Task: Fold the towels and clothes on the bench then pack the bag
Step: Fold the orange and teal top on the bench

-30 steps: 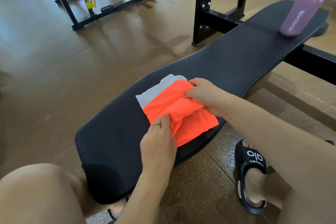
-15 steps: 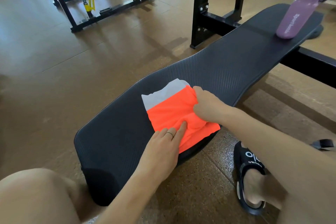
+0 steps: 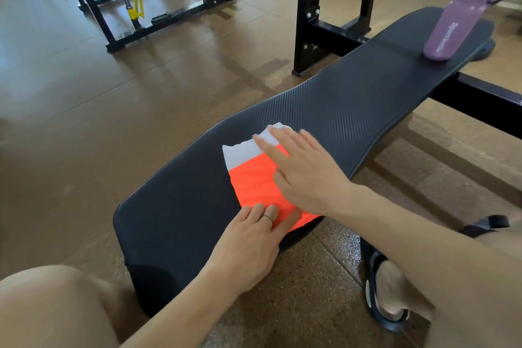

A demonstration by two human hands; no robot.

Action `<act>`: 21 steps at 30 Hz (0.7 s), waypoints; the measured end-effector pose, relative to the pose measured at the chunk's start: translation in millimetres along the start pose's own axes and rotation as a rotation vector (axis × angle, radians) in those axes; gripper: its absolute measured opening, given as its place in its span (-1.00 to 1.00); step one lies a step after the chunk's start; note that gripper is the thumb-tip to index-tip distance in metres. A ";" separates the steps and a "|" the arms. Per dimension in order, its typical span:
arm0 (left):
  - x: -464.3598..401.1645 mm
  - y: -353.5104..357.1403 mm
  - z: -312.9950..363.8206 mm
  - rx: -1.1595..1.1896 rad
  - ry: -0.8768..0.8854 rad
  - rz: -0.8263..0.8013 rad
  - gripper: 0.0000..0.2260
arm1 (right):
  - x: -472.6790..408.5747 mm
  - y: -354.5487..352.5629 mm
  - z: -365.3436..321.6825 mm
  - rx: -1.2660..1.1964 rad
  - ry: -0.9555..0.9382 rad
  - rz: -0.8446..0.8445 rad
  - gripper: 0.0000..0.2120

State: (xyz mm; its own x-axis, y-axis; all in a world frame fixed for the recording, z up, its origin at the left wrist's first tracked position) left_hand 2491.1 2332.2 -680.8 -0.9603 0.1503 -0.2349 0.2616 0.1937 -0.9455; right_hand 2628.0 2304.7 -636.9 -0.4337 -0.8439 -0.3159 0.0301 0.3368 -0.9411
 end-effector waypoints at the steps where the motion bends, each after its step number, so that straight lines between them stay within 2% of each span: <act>1: 0.9 0.2 0.5 -0.019 0.004 -0.008 -0.43 | 1.2 7.4 -1.7 -0.029 -0.024 -0.043 -0.38; 4: 7.6 -1.6 6.2 0.006 0.061 -0.058 -0.43 | 15.5 45.3 14.5 -0.021 0.094 -0.251 -0.30; 7: 14.2 -17.6 -1.6 0.125 0.127 -0.085 -0.57 | 20.5 54.8 22.2 -0.032 0.133 -0.235 -0.31; 8: 12.4 -23.1 -11.0 0.185 0.099 -0.053 -0.60 | 20.3 54.0 21.9 -0.038 0.132 -0.226 -0.31; 10: 2.2 -31.2 -37.5 0.378 -0.152 0.057 -0.62 | 19.8 51.8 21.7 -0.057 0.137 -0.217 -0.30; 12: -6.0 -23.0 -68.1 0.584 -0.619 0.108 -0.54 | 17.7 52.7 21.0 -0.090 0.160 -0.215 -0.28; 14: -8.4 1.9 -80.7 0.748 -1.089 0.008 -0.39 | 14.2 54.8 25.3 -0.156 0.232 -0.205 -0.26; 16: -15.8 16.8 -77.4 0.827 -1.272 -0.059 -0.30 | 13.2 56.6 35.3 -0.236 0.360 -0.188 -0.29; 18: -22.7 24.4 -72.9 0.972 -1.371 -0.011 -0.36 | 14.8 57.7 43.6 -0.300 0.470 -0.199 -0.35; 21: -19.9 34.7 -64.2 1.284 -1.566 0.047 -0.43 | 17.1 53.1 42.1 -0.343 0.494 -0.204 -0.36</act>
State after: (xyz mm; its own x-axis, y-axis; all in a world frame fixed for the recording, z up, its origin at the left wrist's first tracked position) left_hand 2525.5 2398.1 -694.5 -0.3816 -0.8056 0.4531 0.7550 -0.5545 -0.3500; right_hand 2660.1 2290.6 -697.4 -0.7672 -0.6404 0.0362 -0.3519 0.3730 -0.8585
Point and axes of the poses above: each hand's wrist, its own x-axis away from the middle knuckle, its own y-axis out of the palm, z = x × y, the point moved 6 cm from there along -x, towards the middle knuckle, and after that the axes turned 8 degrees about z, right-handed, at the moved point
